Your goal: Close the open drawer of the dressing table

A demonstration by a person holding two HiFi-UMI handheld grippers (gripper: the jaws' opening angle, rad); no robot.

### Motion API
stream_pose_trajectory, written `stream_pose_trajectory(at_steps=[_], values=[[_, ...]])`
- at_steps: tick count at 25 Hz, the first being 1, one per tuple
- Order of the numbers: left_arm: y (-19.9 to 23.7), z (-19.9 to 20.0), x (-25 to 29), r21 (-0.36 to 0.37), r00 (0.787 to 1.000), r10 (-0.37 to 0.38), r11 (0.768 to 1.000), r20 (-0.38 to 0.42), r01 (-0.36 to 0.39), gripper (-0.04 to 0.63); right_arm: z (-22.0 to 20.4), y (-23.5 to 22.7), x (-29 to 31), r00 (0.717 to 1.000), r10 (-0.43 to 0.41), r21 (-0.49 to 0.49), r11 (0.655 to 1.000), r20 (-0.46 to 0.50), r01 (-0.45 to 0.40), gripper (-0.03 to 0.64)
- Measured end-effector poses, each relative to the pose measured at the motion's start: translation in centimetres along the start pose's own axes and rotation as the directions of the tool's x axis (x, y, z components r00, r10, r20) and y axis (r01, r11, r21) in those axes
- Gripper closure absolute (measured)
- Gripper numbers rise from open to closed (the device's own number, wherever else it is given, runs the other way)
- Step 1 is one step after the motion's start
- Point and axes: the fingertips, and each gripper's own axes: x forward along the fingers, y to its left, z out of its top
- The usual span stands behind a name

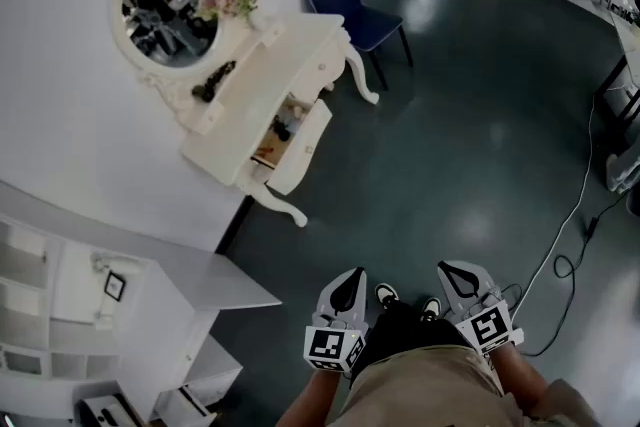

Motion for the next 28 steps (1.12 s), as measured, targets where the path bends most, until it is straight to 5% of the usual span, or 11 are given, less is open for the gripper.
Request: stream_pose_trajectory(at_steps=[9, 20, 28], values=[[3.1, 1.8, 1.9, 0.032, 1.0, 0.009, 0.999, 0.022, -0.01, 0.578, 2.4, -1.1, 3.9, 0.999, -0.004, 0.057, 0.998, 0.05, 0.002, 0.615], [10.2, 5.7, 4.7, -0.015, 0.997, 0.01, 1.0, 0.072, -0.009, 0.578, 9.3, -3.0, 10.1, 0.997, -0.015, 0.023, 1.0, 0.079, 0.013, 0.615], [14.5, 5.4, 6.2, -0.066, 0.996, -0.023, 0.997, 0.09, 0.029, 0.578, 10.7, -3.0, 14.6, 0.995, -0.038, 0.097, 0.995, 0.087, 0.03, 0.615]])
